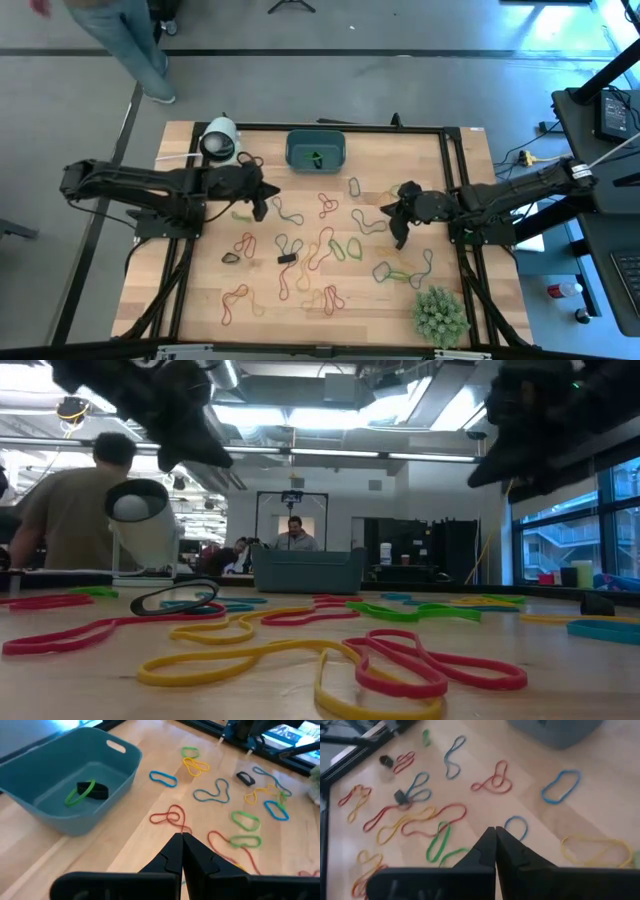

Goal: Pick and place rubber bands into bin
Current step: Put the blue rubber band into the blue bin

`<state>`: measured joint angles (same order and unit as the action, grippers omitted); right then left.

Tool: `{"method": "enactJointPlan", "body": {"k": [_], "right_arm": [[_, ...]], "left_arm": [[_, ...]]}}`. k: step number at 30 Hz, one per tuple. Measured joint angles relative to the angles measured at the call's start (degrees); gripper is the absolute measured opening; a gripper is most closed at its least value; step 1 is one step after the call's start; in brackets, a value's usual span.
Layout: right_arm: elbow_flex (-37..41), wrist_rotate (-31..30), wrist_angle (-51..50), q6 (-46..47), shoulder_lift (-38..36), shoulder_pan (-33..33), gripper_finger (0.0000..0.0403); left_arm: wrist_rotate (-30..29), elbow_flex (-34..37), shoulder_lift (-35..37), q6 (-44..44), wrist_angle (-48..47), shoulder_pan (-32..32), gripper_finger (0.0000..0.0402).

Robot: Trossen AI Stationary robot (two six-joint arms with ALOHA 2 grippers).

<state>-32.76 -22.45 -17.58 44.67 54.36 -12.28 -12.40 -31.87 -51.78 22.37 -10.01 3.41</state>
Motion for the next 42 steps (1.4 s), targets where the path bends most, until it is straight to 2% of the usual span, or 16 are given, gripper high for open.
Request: {"method": "enactJointPlan", "body": {"k": [9,15,18,24,33,42], "right_arm": [[-18.7,0.5,-15.3,-0.1,16.7,7.4,0.0001],[-31.6,1.2,-31.9,4.4,29.4,13.0,0.0000],[-35.6,2.4,-35.5,6.3,34.4,15.8,0.0006],[-36.6,7.1,-34.8,7.2,40.9,20.7,0.0052],[-36.6,7.6,-31.2,7.3,46.5,23.9,0.0122],[-36.6,9.1,-27.3,7.6,50.2,25.3,0.0125]], "left_arm": [[0.1,6.4,9.7,-9.4,-0.3,0.1,0.0001],[0.5,8.3,14.0,-11.7,0.1,0.1,0.0001],[0.5,9.2,15.5,-11.8,-0.2,0.1,0.0002],[2.1,10.0,16.6,-11.7,-0.1,0.1,0.0002],[4.8,10.0,16.7,-11.7,-0.2,0.1,0.0002],[4.8,10.0,16.7,-11.7,-0.5,0.1,0.0002]]}}
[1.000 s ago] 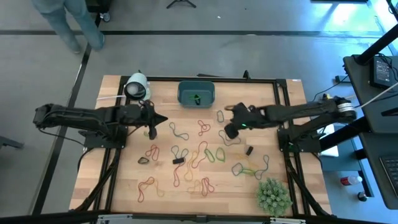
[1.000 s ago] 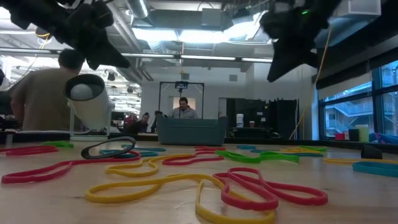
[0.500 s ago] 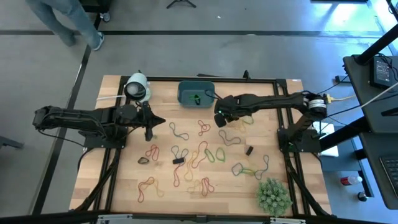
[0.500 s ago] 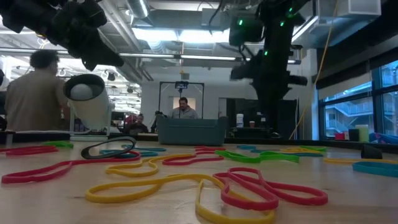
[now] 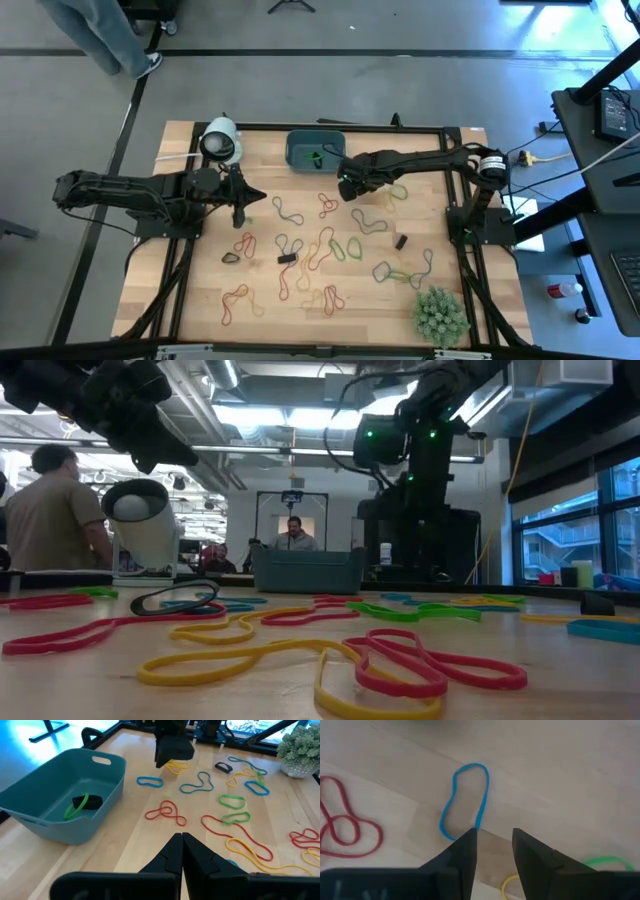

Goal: Pick and place rubber bands into bin
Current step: Put the blue rubber band into the blue bin

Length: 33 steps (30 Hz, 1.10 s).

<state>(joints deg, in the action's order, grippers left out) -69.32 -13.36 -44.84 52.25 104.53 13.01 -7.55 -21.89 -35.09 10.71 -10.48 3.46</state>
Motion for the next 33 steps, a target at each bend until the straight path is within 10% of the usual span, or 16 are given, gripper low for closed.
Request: {"method": "enactJointPlan", "body": {"k": [18,33], "right_arm": [[-0.3,3.8,4.9,1.7,8.1,0.3,0.0117],[0.3,7.3,-2.2,0.7,2.8,-3.4,0.0005]], "left_arm": [[2.7,0.0,0.0,0.0,-0.2,0.0,0.0002],[2.1,0.0,0.0,0.0,0.0,0.0,0.0002]]}}
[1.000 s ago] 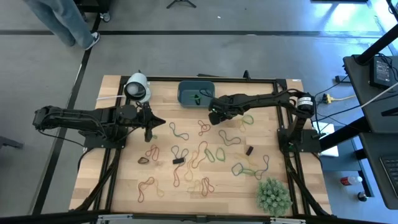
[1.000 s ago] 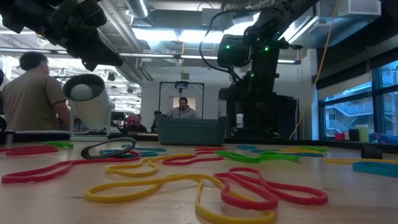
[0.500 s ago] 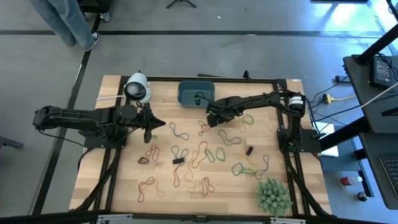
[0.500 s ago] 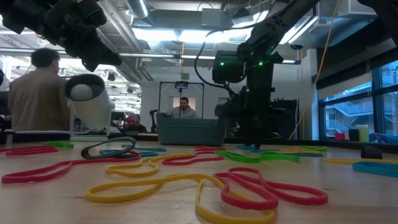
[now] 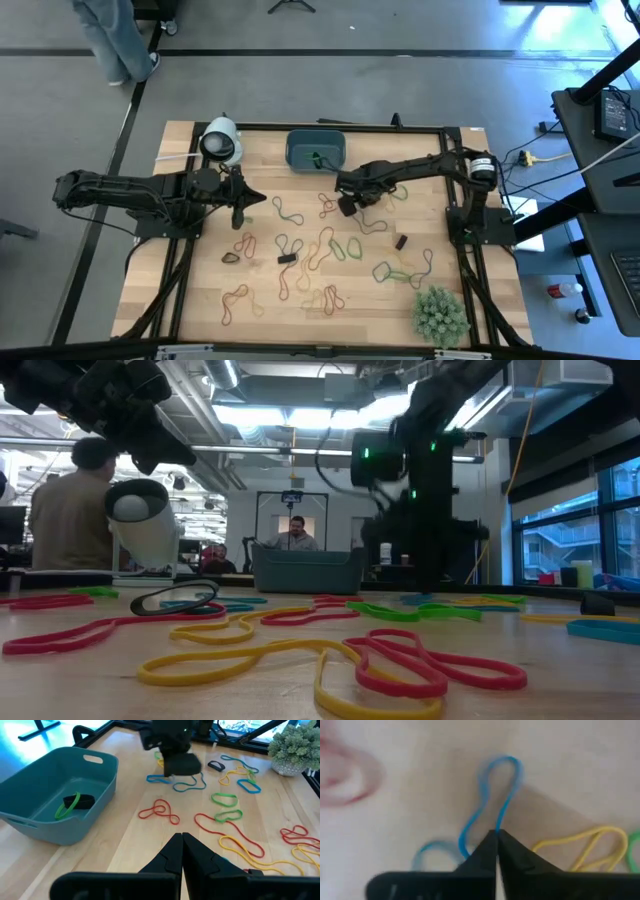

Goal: Pick and place rubber bands into bin
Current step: Put the blue rubber band into the blue bin

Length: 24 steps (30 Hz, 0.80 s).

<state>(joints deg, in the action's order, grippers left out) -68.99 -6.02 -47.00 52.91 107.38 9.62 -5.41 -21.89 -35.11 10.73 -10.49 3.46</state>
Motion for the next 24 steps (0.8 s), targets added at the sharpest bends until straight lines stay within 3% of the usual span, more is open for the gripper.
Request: {"method": "enactJointPlan", "body": {"k": [7,14,19,24], "right_arm": [[-0.1,-1.3,-6.6,2.4,-10.2,-1.5,0.0002],[-1.5,-2.7,-6.9,3.2,-18.1,0.6,0.0001],[-9.4,-4.8,-6.6,-6.1,-18.2,4.7,0.0001],[-21.7,-4.8,-6.5,-18.4,-13.2,10.2,0.0000]], "left_arm": [[-0.6,0.0,0.0,-0.9,0.2,0.0,0.0002],[-6.9,0.0,0.0,-0.4,0.5,0.0,0.0002],[-11.3,0.0,0.0,-1.3,0.5,0.0,0.0002],[-14.4,0.0,0.0,-2.5,0.6,0.0,0.0002]]}}
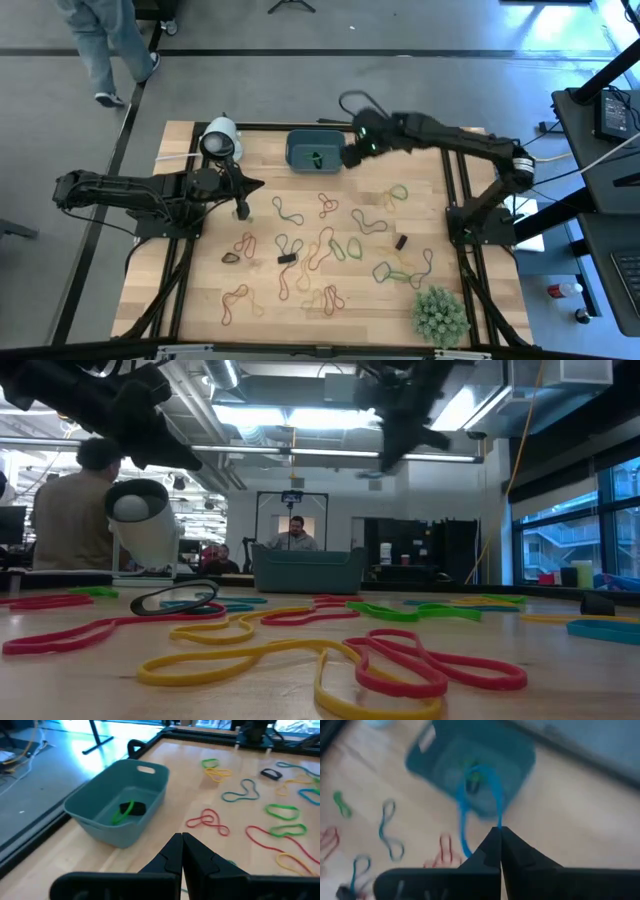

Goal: Pick and place rubber bands into bin
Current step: Put the blue rubber band into the blue bin

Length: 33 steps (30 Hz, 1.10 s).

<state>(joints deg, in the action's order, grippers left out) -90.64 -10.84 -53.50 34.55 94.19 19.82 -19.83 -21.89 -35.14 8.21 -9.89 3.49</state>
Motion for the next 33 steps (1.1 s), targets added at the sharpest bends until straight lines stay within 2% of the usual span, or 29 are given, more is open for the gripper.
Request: {"method": "enactJointPlan", "body": {"k": [3,7,13,17,22,28,33], "right_arm": [[-8.1,1.0,0.0,-7.6,4.9,2.7,0.0000],[-17.8,5.5,-0.6,-15.7,13.7,5.2,0.0000],[-27.1,11.6,-4.3,-23.0,27.3,6.3,0.0000],[-29.1,12.1,-6.8,-25.7,33.4,6.3,0.0000],[-29.0,12.1,-6.8,-26.3,37.2,7.1,0.0000],[-29.0,12.0,-7.2,-26.0,38.4,8.3,0.0012],[-29.3,12.0,-7.6,-25.9,38.4,8.9,0.0040]], "left_arm": [[-0.8,0.0,0.0,0.0,1.8,0.0,0.0002],[-5.5,0.0,0.0,0.0,2.8,0.0,0.0002],[-7.7,0.0,0.0,2.4,2.9,0.0,0.0002],[-7.7,0.0,0.0,3.3,2.8,0.0,0.0002],[-7.7,0.0,0.0,4.1,2.8,0.0,0.0002],[-7.7,0.0,0.0,4.1,2.8,0.0,0.0002],[-7.2,0.0,0.0,4.1,2.8,0.0,0.0002]]}}
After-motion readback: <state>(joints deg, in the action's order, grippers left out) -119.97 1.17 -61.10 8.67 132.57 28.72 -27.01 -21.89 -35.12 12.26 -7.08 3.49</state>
